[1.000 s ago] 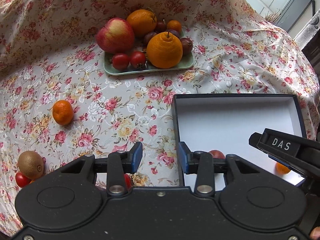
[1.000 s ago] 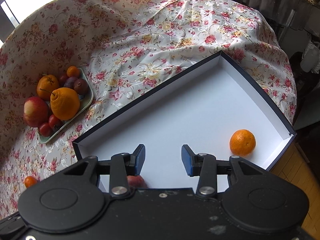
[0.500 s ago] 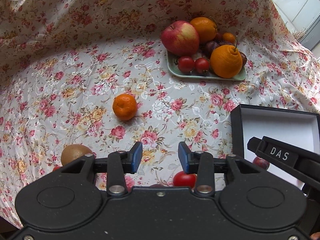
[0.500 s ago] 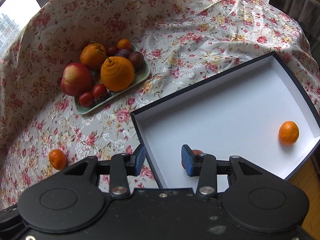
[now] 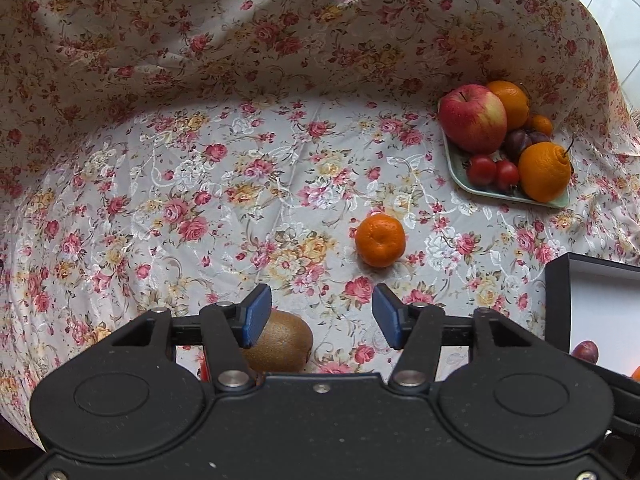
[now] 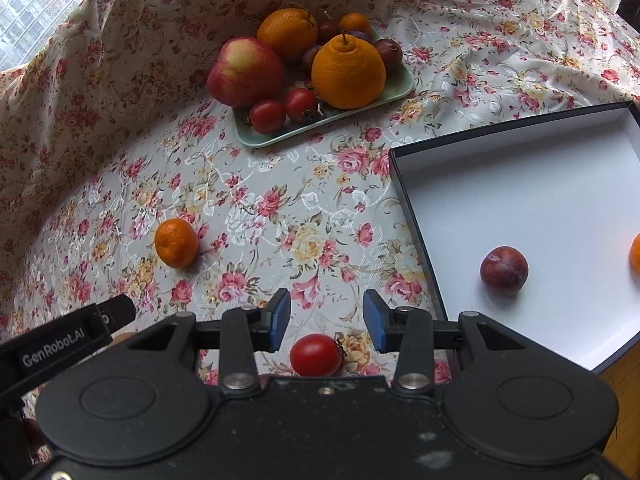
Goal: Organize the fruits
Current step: 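Move the left tool to a red tomato while the right tool reaches another tangerine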
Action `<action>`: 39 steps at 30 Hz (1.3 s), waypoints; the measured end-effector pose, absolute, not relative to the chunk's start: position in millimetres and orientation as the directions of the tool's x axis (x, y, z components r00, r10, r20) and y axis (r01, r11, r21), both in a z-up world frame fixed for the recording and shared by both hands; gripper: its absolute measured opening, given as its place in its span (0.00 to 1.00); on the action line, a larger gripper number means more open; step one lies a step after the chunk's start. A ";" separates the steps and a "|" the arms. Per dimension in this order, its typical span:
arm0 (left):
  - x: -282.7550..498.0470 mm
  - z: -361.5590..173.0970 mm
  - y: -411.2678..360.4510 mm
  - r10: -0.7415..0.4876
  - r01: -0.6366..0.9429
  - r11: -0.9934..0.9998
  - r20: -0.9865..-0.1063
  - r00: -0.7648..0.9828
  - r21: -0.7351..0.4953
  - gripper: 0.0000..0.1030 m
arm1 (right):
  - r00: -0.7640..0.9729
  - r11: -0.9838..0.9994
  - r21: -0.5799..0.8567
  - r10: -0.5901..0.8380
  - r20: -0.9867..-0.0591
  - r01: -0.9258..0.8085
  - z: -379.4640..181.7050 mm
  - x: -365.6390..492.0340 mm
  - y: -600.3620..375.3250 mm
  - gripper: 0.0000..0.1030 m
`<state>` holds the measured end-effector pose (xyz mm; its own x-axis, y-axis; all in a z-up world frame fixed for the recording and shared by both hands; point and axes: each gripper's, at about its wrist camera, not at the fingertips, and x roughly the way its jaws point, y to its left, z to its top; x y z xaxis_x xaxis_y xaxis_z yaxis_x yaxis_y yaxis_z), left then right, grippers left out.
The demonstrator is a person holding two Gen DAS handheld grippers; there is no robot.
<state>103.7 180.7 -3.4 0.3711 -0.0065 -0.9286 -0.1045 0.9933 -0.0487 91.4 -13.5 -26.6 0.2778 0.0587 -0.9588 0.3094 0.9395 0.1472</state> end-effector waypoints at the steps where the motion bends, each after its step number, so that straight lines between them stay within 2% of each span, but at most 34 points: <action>1: 104.3 -3.9 185.7 -0.003 -0.114 0.992 -0.928 0.372 -0.049 0.62 | 0.275 0.941 0.149 0.064 -0.959 0.304 -27.3 92.0 -10.3 0.42; 3: 104.5 -4.7 195.5 0.011 -0.134 0.990 -0.926 0.377 -0.043 0.66 | 0.268 0.943 0.154 0.074 -0.961 0.294 -29.7 93.5 -4.5 0.42; 18: 99.9 -16.4 253.8 0.084 -0.246 0.969 -0.929 0.360 -0.008 0.65 | 0.248 0.948 0.183 0.117 -0.962 0.260 -30.8 98.5 25.1 0.41; 29: 93.8 -34.0 274.2 0.041 -0.235 0.972 -0.965 0.259 -0.022 0.61 | 0.237 0.955 0.192 0.137 -0.962 0.227 -34.2 103.0 56.3 0.41; 39: 84.7 -52.6 274.1 -0.063 -0.208 0.973 -0.979 0.193 -0.103 0.59 | 0.238 0.955 0.196 0.142 -0.961 0.224 -34.1 105.9 71.4 0.41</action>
